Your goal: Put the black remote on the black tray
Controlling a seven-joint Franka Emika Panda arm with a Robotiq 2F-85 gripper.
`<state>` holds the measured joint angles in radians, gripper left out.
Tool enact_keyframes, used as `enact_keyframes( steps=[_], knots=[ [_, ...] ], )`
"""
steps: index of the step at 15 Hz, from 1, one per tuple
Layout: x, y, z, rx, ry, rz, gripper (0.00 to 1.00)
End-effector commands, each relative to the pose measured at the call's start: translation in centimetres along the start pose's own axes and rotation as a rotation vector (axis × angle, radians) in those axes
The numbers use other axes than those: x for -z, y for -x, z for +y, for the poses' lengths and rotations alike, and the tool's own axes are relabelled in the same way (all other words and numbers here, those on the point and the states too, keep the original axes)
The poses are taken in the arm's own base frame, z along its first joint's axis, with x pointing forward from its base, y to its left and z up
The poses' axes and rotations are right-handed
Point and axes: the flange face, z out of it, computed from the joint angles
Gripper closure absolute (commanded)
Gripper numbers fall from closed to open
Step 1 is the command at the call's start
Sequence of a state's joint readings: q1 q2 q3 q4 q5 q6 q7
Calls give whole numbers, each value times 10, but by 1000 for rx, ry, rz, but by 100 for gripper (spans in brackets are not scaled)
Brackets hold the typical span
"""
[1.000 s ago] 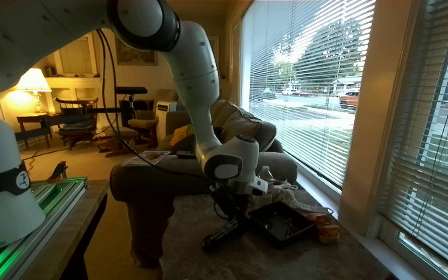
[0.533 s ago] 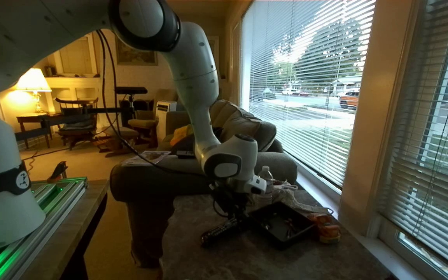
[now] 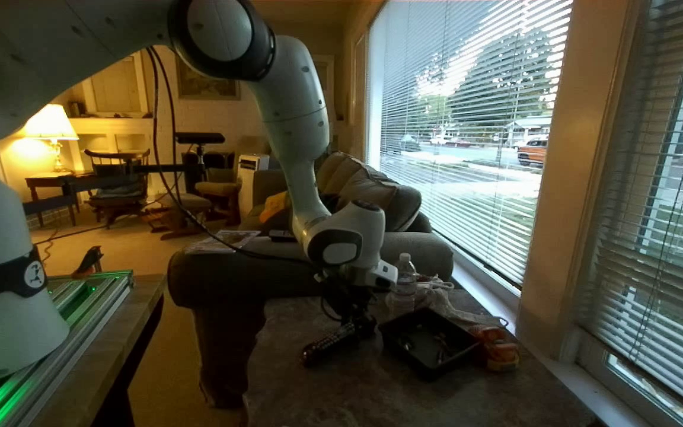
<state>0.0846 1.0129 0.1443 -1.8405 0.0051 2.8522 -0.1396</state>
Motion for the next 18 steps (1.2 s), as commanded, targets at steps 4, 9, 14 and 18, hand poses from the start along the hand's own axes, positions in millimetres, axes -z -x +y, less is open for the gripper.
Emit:
enact_keyframes(
  steps=[4, 9, 14, 18],
  knots=[
    [42, -7, -52, 52, 14, -13, 69],
    [103, -5, -65, 33, 78, 18, 69],
    [154, 11, -54, -30, 137, 50, 69],
    [162, 21, -46, -48, 139, 9, 69]
  ],
)
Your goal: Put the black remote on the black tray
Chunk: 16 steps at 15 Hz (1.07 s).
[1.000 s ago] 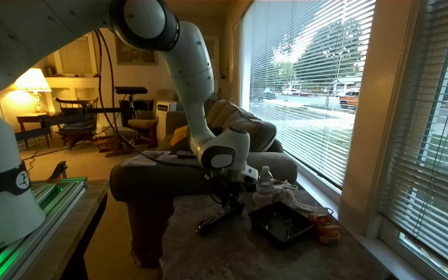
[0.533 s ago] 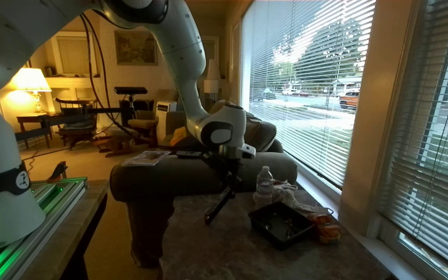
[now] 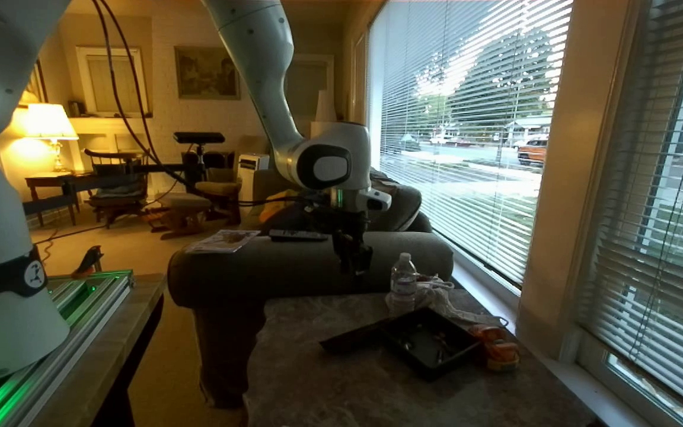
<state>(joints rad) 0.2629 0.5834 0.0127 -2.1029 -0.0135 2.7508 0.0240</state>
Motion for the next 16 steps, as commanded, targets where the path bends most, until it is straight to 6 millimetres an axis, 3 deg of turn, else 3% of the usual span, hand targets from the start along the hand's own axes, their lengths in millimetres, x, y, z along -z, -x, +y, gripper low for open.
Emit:
enact_keyframes(
  steps=[1, 4, 5, 6, 8, 16],
  knots=[
    [9, 16, 2, -17, 19, -48, 69],
    [5, 20, 4, -23, 20, -79, 69],
    [0, 22, 6, -24, 24, -93, 19],
    [-6, 25, 9, -18, 28, -104, 16],
    [-19, 33, 19, -24, 51, -137, 3],
    [-82, 50, 68, 70, 122, -124, 0]
  ],
)
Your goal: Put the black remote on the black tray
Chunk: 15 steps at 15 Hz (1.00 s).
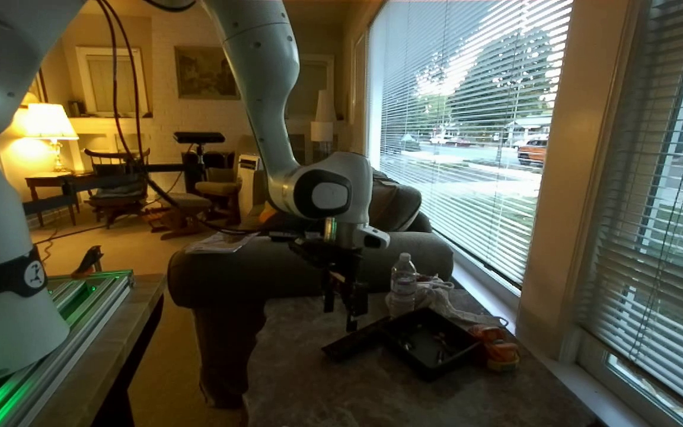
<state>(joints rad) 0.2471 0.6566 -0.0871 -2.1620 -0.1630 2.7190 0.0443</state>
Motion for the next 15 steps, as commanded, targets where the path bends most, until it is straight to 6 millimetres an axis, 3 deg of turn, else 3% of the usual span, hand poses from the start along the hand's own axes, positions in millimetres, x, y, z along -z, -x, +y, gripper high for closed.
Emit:
enact_keyframes(
  steps=[1, 8, 15],
  knots=[
    [-31, -7, 6, 47, 9, 70, 0],
    [-65, -28, 1, 79, -74, 203, 0],
    [-78, -50, -11, 122, -132, 206, 0]
  ],
)
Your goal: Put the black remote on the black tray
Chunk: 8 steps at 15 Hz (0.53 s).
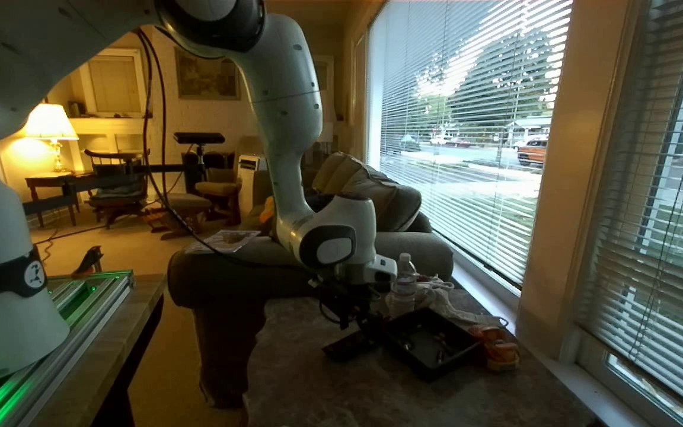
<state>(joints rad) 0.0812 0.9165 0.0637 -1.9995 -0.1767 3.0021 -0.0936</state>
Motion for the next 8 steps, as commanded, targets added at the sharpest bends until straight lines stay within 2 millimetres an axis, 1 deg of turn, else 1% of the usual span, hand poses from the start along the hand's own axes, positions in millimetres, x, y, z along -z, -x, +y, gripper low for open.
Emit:
enact_keyframes(
  steps=[1, 7, 8],
  knots=[
    [-13, -15, 0, 25, -32, 6, 0],
    [-29, -28, -1, 34, -74, -27, 0],
    [-32, -30, 0, 36, -75, -34, 9]
  ],
)
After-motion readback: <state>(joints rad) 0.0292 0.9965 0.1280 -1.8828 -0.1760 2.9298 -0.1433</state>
